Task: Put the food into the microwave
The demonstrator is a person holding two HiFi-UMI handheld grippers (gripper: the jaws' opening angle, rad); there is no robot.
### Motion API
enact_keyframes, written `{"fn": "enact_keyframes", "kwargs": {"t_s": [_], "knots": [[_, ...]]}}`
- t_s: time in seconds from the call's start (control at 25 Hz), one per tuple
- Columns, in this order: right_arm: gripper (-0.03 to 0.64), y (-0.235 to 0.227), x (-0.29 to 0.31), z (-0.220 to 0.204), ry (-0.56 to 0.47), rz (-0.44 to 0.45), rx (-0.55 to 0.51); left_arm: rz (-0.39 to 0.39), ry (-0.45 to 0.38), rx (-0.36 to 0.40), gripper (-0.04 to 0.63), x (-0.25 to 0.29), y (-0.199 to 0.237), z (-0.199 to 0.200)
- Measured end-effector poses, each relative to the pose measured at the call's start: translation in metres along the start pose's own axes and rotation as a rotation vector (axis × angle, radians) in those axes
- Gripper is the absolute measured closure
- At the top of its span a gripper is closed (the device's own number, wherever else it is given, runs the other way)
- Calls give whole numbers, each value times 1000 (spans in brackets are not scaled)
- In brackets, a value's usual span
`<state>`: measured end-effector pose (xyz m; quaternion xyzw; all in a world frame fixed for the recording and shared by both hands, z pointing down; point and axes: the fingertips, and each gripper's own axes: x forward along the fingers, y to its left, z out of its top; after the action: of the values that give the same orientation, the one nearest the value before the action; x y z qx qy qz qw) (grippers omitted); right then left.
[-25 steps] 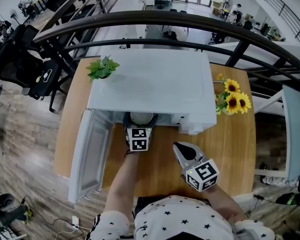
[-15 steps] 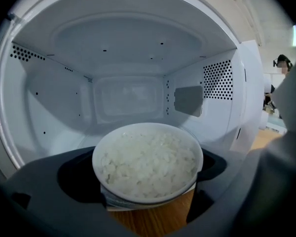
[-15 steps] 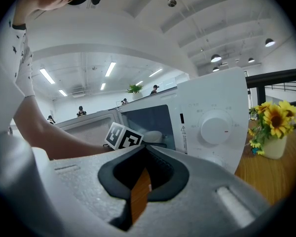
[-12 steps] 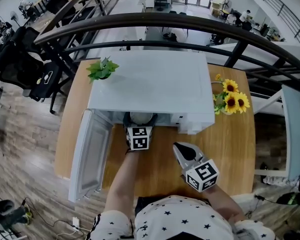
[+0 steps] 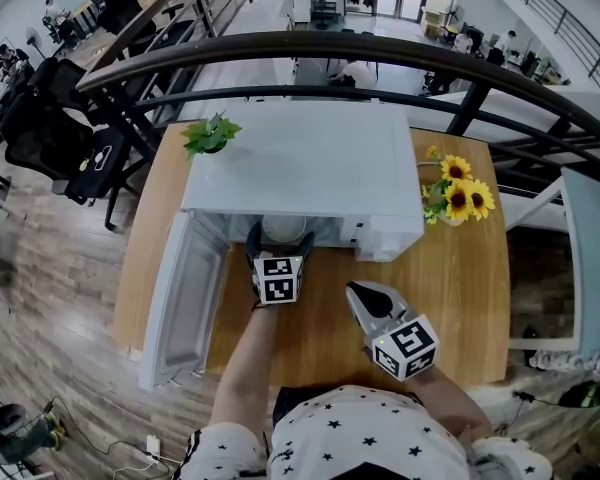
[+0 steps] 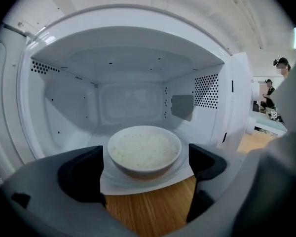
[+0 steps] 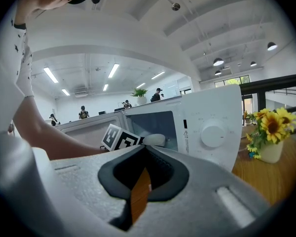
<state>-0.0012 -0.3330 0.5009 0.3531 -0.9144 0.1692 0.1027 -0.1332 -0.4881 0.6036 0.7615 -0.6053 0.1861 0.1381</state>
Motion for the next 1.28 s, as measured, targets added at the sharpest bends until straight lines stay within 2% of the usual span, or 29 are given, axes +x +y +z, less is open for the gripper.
{"fn": "enact_keyframes", "kwargs": {"t_s": [0.24,0.4,0.8,0.88,0.96,1.0,1.12,1.28], "knots": [[612,15,-14,0,-19,4,-12,-6,-10,-16,81,-31,-8,-3],[612,26,-23,0,-31,13,-22,-23,-54,-44,81,-56,-19,3],[612,56,-52,-6,-55,32,-40,18,-119,-64,95,-115,-37,1],[612,61,-59,-8,-60,33,-44,32,-138,-71,144,-129,-42,0],[612,64,-67,-8,-67,32,-48,46,-153,-75,257,-141,-46,0],[612,65,-71,-8,-70,31,-49,49,-159,-77,286,-148,-49,0],[612,69,-80,-11,-76,25,-49,61,-183,-84,334,-167,-54,1],[612,73,-91,-14,-85,15,-42,55,-216,-110,446,-194,-64,1]]}}
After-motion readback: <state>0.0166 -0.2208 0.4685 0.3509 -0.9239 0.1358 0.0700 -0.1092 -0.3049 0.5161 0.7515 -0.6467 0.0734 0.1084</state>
